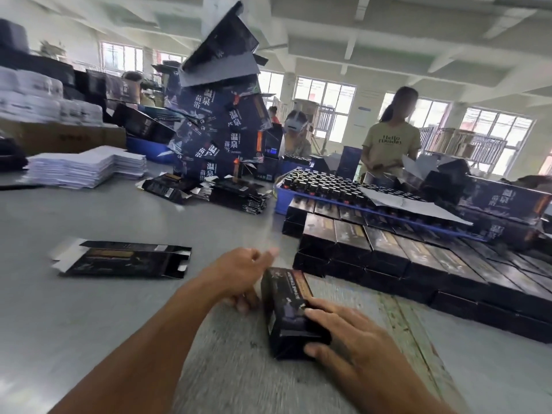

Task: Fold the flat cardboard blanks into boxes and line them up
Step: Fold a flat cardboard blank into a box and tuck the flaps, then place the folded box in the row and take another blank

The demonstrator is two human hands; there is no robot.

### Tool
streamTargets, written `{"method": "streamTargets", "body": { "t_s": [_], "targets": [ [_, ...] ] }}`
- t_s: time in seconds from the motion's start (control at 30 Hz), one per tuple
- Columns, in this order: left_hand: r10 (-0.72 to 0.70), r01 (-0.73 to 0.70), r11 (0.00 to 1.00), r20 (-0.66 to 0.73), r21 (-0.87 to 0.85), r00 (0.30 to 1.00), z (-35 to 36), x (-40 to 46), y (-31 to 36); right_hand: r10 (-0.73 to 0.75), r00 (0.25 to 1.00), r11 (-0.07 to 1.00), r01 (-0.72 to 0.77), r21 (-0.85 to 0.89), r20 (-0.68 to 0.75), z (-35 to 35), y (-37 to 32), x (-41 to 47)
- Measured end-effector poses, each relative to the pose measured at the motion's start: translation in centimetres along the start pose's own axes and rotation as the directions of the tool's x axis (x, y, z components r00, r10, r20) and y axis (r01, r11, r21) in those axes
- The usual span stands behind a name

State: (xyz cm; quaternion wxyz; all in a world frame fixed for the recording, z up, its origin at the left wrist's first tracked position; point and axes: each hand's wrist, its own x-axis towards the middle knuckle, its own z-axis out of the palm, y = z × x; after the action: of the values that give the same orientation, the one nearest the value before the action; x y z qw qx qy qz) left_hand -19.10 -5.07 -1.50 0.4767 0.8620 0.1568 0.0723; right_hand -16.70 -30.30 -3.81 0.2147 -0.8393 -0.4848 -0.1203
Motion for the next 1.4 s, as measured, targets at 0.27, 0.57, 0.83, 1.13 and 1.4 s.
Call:
{"method": "streamTargets", "body": {
  "t_s": [0.27,0.57,0.83,1.13,1.4],
  "targets": [
    [-0.092,0.222,0.961,-0.564,0.167,0.821,-2.2,2.3,-4.6,0.041,0.999,0.962,-0.034,-0.272,0.02,4.6,-2.1,8.6],
    [-0.062,0.281,0.901,-0.545,0.33,0.836,-1.6,2.6,-4.5,0.363,0.931,0.8,-0.329,-0.501,-0.033,7.5,0.5,18.1],
    [-0.048,0.228,0.948,-0.608,0.221,0.792,-2.2,2.2,-3.9,0.262,0.958,0.927,-0.215,-0.306,0.12,5.1,-1.2,10.0],
    [-0.203,0.524,0.716,-0.579,0.462,0.789,-3.2,0.5,-4.4,0.351,0.91,0.933,-0.36,0.001,0.221,-2.7,0.8,0.9],
    [0.169,-0.029,0.651,-0.108,0.759,0.98,5.9,-1.5,3.0,0.463,0.875,0.871,-0.478,0.11,0.14,-4.1,5.1,-0.6]
  ]
}}
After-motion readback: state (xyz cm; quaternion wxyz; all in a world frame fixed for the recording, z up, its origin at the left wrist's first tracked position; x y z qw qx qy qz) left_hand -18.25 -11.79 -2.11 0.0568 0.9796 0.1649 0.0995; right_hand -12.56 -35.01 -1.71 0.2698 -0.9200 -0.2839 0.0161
